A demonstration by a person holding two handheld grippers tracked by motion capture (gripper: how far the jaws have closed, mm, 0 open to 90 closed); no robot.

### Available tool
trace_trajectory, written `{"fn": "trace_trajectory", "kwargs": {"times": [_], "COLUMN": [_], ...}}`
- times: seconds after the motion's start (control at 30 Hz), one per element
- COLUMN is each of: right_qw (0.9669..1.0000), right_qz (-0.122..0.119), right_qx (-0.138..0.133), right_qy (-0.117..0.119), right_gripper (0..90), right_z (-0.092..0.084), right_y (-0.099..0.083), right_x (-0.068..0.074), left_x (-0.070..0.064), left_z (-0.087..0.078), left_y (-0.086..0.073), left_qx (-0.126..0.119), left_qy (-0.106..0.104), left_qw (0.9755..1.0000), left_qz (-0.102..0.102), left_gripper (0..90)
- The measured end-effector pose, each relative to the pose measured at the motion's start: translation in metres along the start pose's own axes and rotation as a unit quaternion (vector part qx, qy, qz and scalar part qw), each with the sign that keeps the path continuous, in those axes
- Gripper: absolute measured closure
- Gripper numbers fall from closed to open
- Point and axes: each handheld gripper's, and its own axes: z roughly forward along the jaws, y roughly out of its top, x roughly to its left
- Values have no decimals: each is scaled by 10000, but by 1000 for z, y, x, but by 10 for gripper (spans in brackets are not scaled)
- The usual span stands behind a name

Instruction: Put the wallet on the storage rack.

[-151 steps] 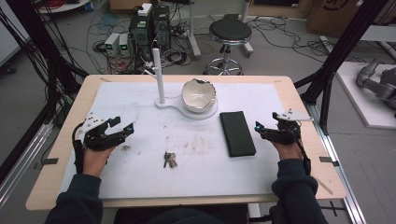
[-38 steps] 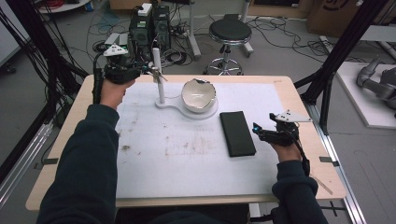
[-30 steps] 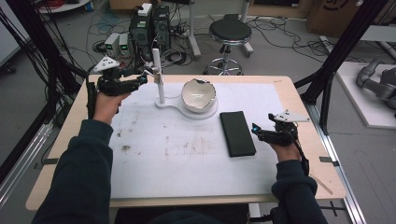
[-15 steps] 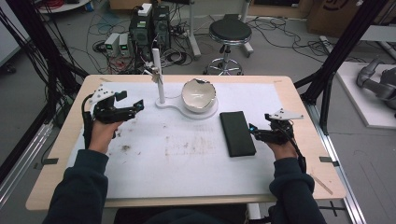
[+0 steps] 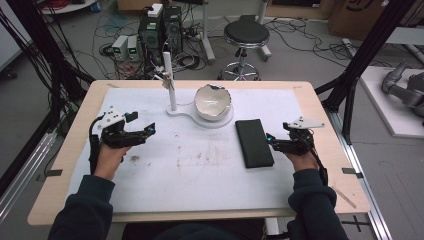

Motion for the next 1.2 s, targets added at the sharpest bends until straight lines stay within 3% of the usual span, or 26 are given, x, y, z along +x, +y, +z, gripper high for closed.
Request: {"fn": "trace_trajectory", "kwargs": {"times": [0.2,0.3,0.37,0.53,0.6,0.7,0.83,0.97,1.1,1.2], "right_qw": [9990,9987,9986,9980,9978,9979,9990,9983,9963,9952], "right_qz": [177,143,121,-390,-429,-518,-343,-493,-734,-802], "right_qx": [247,337,349,42,31,77,235,287,436,530], "right_qy": [326,361,378,500,511,377,185,99,20,-167], "right_gripper": [210,210,210,254,255,287,279,225,239,261], "right_z": [11,14,14,6,6,6,16,28,38,42], "right_y": [-6,-9,-11,-11,-11,-10,-6,-1,1,-1], "right_x": [0,2,4,10,11,17,33,56,79,85], "left_x": [-9,-16,-20,-19,-18,-16,-15,-13,-11,-10], "left_z": [3,5,4,4,5,7,7,6,4,4], "left_y": [-14,-20,-21,-24,-25,-28,-28,-28,-29,-30], "left_qx": [83,284,258,280,315,377,383,368,354,343], "left_qy": [-134,-164,-173,-187,-183,-191,-189,-166,-139,-126], "left_qw": [9998,9992,9992,9992,9992,9990,9990,9991,9993,9993], "left_qz": [95,229,266,215,176,138,111,94,37,-6], "left_gripper": [186,187,188,192,192,194,198,202,207,207]}}
